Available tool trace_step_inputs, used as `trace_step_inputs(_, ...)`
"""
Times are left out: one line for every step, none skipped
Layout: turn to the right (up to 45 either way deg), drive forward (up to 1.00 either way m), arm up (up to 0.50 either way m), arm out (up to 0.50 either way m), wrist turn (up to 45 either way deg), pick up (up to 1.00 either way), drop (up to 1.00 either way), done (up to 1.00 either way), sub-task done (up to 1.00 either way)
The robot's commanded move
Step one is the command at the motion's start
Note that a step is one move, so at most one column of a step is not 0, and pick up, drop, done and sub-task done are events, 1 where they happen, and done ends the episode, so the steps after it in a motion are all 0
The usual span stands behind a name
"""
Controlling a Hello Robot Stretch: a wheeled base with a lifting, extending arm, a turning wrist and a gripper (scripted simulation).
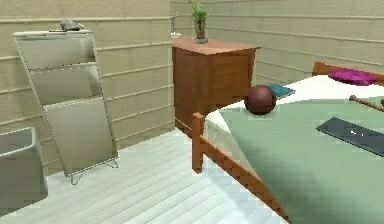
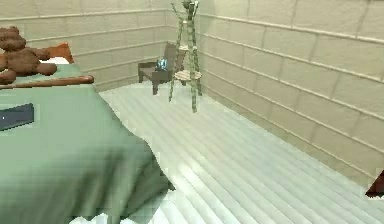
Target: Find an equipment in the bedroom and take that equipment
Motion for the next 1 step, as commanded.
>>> trace_step_inputs(18.0, 0.0, 0.0, 0.0, 0.0, 0.0, 0.0, 0.0, 0.0)
